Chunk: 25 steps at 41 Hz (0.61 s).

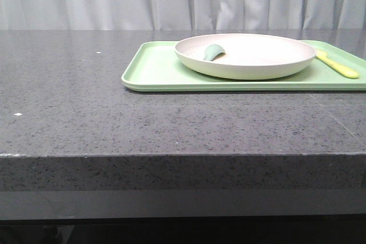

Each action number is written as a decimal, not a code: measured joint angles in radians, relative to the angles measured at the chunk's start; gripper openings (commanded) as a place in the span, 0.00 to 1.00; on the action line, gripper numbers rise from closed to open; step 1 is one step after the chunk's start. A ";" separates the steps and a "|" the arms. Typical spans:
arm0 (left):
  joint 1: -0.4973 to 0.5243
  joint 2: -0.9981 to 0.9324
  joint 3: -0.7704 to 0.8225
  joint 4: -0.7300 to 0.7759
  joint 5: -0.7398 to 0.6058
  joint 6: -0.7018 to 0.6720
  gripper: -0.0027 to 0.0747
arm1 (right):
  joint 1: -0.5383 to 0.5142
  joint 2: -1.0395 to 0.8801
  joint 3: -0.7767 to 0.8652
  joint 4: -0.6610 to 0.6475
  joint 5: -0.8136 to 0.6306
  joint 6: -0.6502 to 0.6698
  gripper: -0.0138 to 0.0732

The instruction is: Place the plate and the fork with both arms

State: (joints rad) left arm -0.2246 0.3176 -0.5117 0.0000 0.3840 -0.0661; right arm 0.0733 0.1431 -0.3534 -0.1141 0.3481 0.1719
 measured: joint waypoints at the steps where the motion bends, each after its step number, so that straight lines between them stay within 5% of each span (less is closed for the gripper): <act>1: 0.000 0.000 0.000 0.000 0.000 0.000 0.01 | 0.000 0.000 0.000 0.000 0.000 0.000 0.08; 14: 0.000 -0.003 0.012 0.000 -0.006 0.000 0.01 | 0.000 0.000 0.000 0.000 -0.002 0.000 0.08; 25: 0.094 -0.157 0.180 -0.010 -0.012 0.000 0.01 | 0.000 0.000 0.000 0.000 -0.006 0.000 0.08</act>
State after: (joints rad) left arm -0.1309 0.1609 -0.3317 -0.0095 0.3721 -0.0661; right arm 0.0733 0.1431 -0.3534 -0.1141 0.3421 0.1719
